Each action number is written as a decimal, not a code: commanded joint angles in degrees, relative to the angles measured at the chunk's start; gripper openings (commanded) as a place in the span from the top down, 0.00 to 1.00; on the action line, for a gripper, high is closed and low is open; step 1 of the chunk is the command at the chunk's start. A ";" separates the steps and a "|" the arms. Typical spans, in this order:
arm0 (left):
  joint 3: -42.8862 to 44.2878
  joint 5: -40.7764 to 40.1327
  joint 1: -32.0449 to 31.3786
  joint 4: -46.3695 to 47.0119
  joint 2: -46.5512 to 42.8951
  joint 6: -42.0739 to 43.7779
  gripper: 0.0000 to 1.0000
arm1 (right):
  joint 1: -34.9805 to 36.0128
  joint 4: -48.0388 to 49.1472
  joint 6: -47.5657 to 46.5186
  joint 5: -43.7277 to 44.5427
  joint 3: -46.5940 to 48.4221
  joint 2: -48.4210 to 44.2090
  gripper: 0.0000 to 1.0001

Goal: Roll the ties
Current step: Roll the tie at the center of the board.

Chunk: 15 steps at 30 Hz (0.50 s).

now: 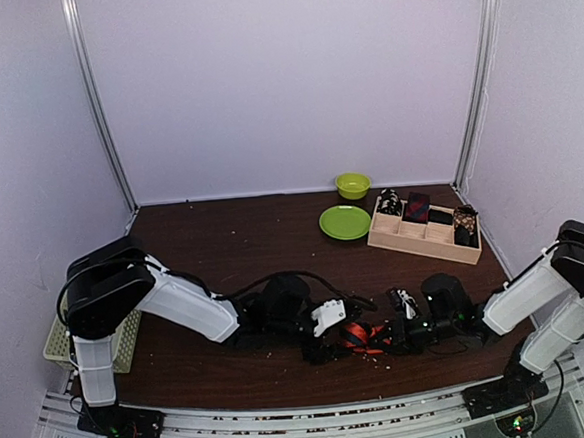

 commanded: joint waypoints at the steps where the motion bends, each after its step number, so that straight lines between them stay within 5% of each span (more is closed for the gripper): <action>1: 1.82 2.76 -0.41 6.97 2.57 2.60 0.29 | -0.53 -11.29 -2.43 3.32 -1.16 1.00 1.00; 10: 6.31 4.86 -0.68 1.80 6.96 4.27 0.39 | -0.57 -14.26 -4.40 2.89 0.66 0.24 1.00; 14: 4.40 5.38 -0.68 0.61 6.94 3.36 0.60 | -0.60 -15.27 -6.47 1.94 1.75 -2.83 0.99; 15: 4.01 5.64 -0.68 0.07 6.77 3.03 0.62 | -0.60 -16.28 -7.49 2.20 2.24 -4.60 0.93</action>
